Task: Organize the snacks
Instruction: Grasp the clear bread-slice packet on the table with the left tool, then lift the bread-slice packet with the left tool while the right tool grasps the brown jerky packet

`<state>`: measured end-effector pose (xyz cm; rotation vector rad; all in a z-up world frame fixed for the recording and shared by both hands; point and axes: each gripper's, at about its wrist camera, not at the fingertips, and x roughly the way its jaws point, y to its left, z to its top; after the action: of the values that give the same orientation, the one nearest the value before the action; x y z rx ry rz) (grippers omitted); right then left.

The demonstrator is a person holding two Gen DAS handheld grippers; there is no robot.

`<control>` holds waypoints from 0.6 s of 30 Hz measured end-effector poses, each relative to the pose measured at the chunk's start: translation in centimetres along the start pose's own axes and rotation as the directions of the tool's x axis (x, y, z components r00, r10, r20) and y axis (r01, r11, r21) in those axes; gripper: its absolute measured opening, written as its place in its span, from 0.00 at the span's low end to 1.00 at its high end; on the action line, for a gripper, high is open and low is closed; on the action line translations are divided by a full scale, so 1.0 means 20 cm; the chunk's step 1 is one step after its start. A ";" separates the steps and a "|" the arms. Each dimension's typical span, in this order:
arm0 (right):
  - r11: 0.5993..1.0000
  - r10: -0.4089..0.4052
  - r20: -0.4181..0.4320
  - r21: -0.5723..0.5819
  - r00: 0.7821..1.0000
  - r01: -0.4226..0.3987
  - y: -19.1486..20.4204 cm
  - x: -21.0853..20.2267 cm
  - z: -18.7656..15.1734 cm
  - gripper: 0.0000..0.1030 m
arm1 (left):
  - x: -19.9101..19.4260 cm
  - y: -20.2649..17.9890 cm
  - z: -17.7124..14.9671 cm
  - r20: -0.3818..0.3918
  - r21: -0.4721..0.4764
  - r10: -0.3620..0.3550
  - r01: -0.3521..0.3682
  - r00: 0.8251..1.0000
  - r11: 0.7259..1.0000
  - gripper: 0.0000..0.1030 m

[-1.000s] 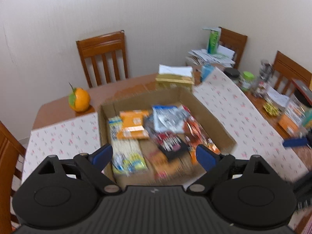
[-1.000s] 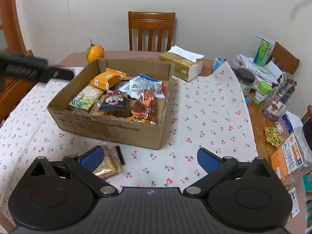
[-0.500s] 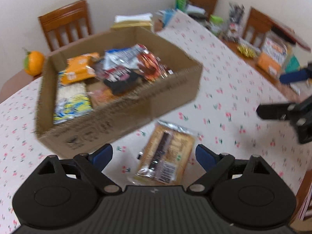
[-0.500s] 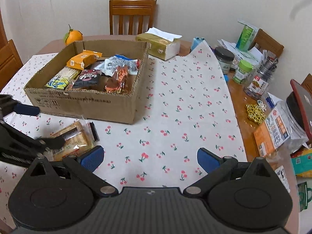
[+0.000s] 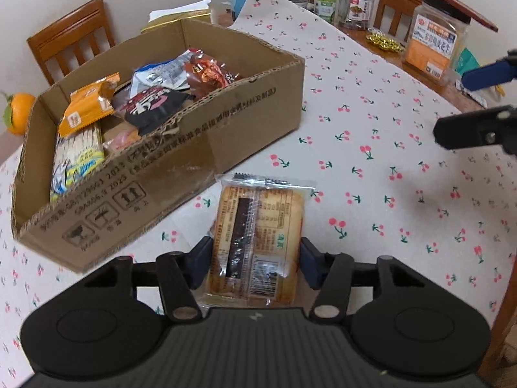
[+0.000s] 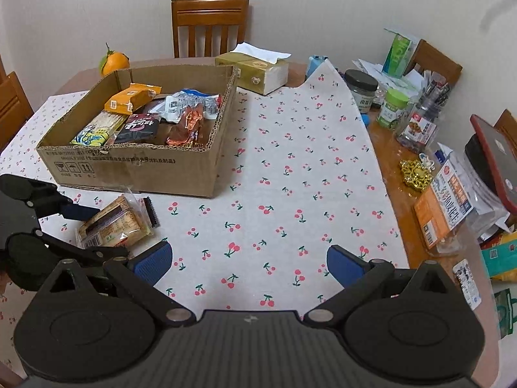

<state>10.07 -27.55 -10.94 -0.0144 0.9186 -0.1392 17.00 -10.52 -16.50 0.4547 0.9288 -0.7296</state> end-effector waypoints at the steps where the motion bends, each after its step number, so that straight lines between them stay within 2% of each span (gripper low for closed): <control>1: 1.000 0.002 -0.002 0.001 1.000 -0.002 0.00 0.00 0.00 1.00 | -0.01 0.00 0.00 -0.002 -0.013 0.006 -0.006 1.000 1.000 0.54; 6: 1.000 0.018 -0.006 -0.016 1.000 -0.018 0.02 0.02 0.00 1.00 | -0.06 0.03 -0.07 -0.015 -0.097 0.027 -0.028 1.000 0.995 0.54; 10: 0.999 0.043 -0.012 -0.030 0.999 -0.044 0.05 0.05 0.01 1.00 | -0.12 0.07 -0.15 -0.028 -0.184 0.063 -0.067 0.998 0.981 0.54; 15: 0.996 0.072 -0.034 -0.047 0.997 -0.073 0.09 0.11 0.02 1.00 | -0.15 0.17 -0.25 -0.056 -0.306 0.139 -0.150 0.989 0.940 0.54; 18: 0.994 0.094 -0.034 -0.060 0.995 -0.096 0.13 0.16 0.02 1.00 | -0.15 0.23 -0.28 -0.065 -0.345 0.202 -0.212 0.977 0.914 0.54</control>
<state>12.63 -25.34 -13.43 -0.0254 0.9523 -0.0233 16.09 -2.70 -16.70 0.2418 0.9964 -0.3535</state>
